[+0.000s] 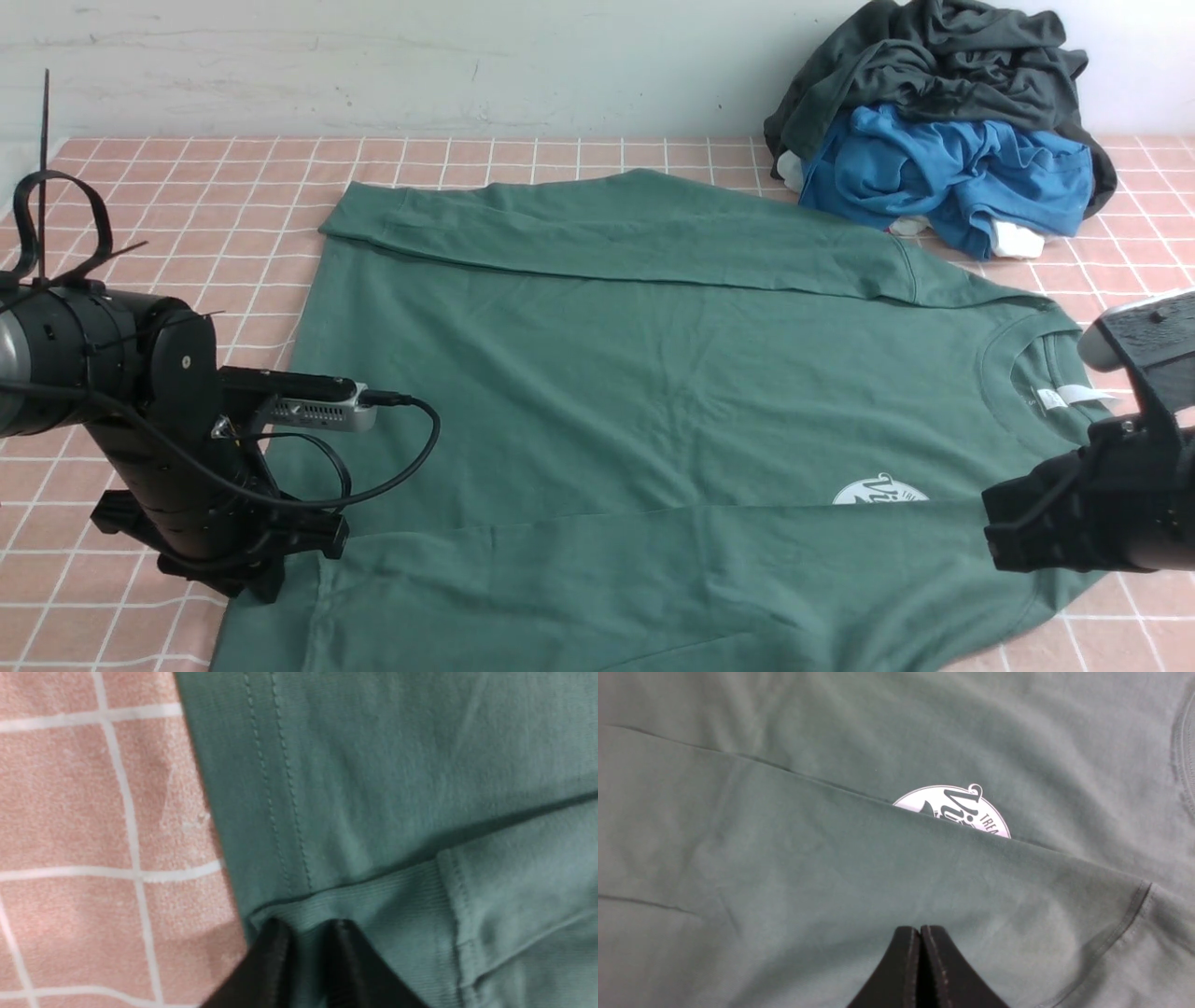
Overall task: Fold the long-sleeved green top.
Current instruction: Use the left arm to clamp the cuff closest to it, then use the left arm to drag and place the cuff at the centered position on the left edge of the fabric, then use the left arm to clamp the cuff farthest from it
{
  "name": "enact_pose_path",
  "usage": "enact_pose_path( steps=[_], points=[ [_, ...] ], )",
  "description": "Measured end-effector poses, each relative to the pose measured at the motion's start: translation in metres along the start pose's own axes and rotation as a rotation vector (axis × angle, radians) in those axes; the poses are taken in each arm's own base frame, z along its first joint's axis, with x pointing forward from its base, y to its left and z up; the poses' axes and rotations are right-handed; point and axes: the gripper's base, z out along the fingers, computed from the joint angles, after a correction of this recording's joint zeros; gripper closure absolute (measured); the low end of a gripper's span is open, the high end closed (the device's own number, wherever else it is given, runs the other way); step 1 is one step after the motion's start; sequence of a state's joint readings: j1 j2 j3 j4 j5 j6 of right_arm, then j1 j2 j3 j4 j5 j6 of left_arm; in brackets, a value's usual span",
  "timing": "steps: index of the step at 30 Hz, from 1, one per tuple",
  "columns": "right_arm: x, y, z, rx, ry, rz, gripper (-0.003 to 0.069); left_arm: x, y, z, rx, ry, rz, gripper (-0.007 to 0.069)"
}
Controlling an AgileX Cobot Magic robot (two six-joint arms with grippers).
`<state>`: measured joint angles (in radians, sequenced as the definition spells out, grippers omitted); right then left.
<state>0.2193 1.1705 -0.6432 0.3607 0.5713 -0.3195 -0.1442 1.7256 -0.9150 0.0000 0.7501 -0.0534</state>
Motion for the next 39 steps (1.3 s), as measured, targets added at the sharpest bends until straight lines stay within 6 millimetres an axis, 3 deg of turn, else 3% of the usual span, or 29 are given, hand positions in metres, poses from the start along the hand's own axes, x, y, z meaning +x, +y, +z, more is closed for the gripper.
enact_pose_path(
  steps=[2, 5, 12, 15, 18, 22, 26, 27, 28, 29, 34, 35, 37, 39],
  points=[
    [0.0, 0.001, 0.0, -0.006, -0.002, 0.013, 0.0669, 0.0, -0.001, -0.001, 0.008, -0.002, -0.009, 0.059],
    [0.0, 0.001, 0.0, -0.01, -0.003, 0.02, 0.0669, -0.001, -0.001, -0.008, 0.017, -0.018, -0.016, 0.0608],
    [0.0, 0.001, 0.0, -0.013, -0.004, 0.026, 0.0669, -0.011, -0.002, -0.067, 0.025, -0.207, 0.025, 0.0608],
    [0.0, 0.001, 0.0, -0.013, -0.004, 0.026, 0.0669, -0.015, -0.002, -0.081, 0.024, -0.267, 0.04, 0.0608],
    [0.0, 0.001, 0.0, -0.013, -0.004, 0.026, 0.0669, -0.033, -0.001, -0.095, -0.005, -0.419, 0.087, 0.0608],
    [0.0, 0.001, 0.0, -0.012, -0.004, 0.026, 0.0669, -0.058, -0.001, -0.091, -0.032, -0.491, 0.118, 0.0608],
    [0.0, 0.001, 0.0, -0.012, -0.004, 0.026, 0.0669, -0.104, -0.001, -0.061, -0.049, -0.436, 0.133, 0.0607],
    [0.0, 0.001, 0.0, -0.012, -0.004, 0.026, 0.0669, -0.104, -0.001, -0.057, -0.049, -0.427, 0.133, 0.0607],
    [0.0, 0.001, 0.0, -0.012, -0.004, 0.027, 0.0669, -0.125, 0.0, -0.047, -0.051, -0.399, 0.127, 0.0592],
    [0.0, 0.001, 0.0, -0.012, -0.004, 0.027, 0.0669, -0.127, 0.0, -0.046, -0.052, -0.397, 0.125, 0.0589],
    [-0.001, 0.001, 0.001, -0.012, -0.004, 0.027, 0.0669, -0.196, 0.016, -0.049, -0.042, -0.442, 0.034, 0.0407],
    [-0.001, 0.001, 0.001, -0.011, -0.006, 0.027, 0.0669, -0.199, 0.018, -0.045, -0.041, -0.438, 0.024, 0.0398],
    [-0.001, 0.001, 0.001, -0.01, -0.008, 0.027, 0.0669, -0.233, 0.033, -0.049, -0.03, -0.534, -0.065, 0.0288],
    [-0.001, 0.001, 0.001, -0.008, -0.014, 0.023, 0.0669, -0.253, 0.043, -0.035, -0.018, -0.577, -0.138, 0.0228]
  ],
)
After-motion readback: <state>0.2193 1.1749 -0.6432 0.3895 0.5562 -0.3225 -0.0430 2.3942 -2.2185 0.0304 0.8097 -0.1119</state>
